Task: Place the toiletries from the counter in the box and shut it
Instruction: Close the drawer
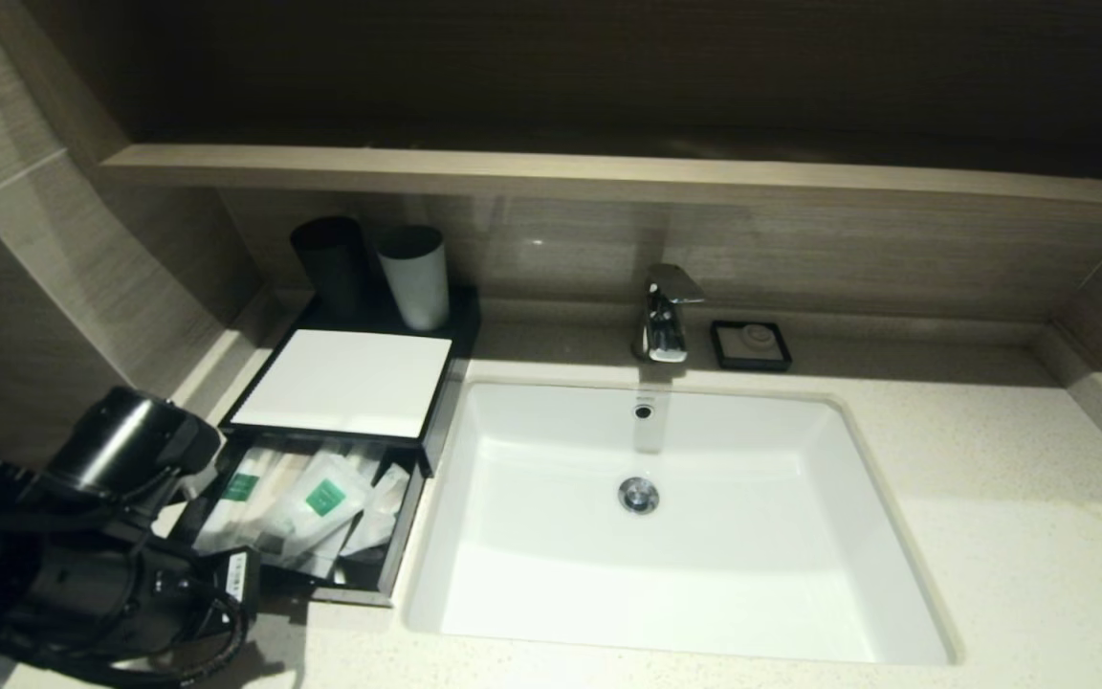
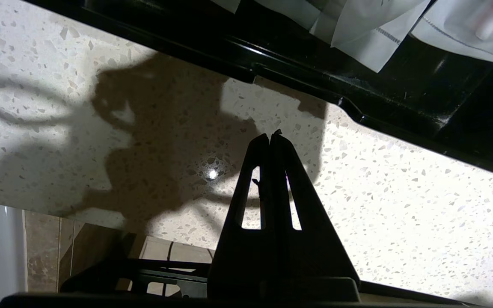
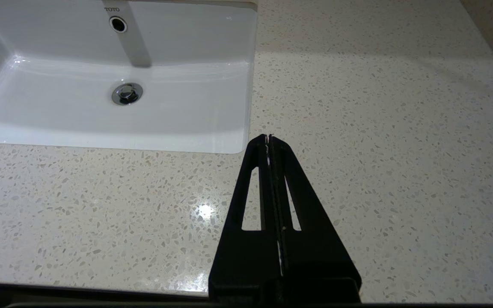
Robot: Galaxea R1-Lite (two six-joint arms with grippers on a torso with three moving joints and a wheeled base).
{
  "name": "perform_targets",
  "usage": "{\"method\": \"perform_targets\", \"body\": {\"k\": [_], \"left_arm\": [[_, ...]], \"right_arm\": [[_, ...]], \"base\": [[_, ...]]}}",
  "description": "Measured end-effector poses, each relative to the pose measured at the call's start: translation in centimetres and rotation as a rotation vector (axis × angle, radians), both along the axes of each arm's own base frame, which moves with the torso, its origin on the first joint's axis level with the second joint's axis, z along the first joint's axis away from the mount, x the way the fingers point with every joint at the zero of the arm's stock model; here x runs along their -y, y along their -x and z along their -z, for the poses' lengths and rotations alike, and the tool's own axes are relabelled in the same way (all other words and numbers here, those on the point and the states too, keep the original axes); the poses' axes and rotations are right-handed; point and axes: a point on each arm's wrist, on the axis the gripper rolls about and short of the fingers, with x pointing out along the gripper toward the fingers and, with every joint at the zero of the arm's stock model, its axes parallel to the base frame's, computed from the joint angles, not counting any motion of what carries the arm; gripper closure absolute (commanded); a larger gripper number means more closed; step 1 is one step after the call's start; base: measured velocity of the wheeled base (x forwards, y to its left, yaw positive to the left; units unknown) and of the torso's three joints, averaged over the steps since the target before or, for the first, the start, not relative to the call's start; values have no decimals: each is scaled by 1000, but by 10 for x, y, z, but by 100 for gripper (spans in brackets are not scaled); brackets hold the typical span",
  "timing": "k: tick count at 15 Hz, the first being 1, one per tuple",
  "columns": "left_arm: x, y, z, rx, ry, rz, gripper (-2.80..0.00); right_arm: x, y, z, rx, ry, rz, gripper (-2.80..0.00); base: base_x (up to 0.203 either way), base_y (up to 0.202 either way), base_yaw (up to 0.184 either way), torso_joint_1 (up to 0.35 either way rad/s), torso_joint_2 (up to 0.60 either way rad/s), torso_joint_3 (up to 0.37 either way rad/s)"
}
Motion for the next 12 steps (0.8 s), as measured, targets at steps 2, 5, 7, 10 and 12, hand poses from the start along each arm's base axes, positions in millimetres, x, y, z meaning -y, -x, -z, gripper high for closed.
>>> {"method": "perform_targets", "body": {"k": [2,5,7,10,12], "left_arm": [[1,-4,2,-1,0,0,0],[2,-9,6,5,-1,-1,0],[3,-12,8,5,0,-2,0],[4,-15,10,15,8,-15,0],[5,-19,11,21,13,-27,0]], "right_arm": [[0,0,0,0,0,0,0],[0,0,0,0,0,0,0],[0,0,0,0,0,0,0],[0,0,0,-1,0,0,0],[0,0,0,0,0,0,0]], "base": [[0,0,0,0,0,0],[0,0,0,0,0,0],[0,0,0,0,0,0],[0,0,0,0,0,0],[0,0,0,0,0,0]]}}
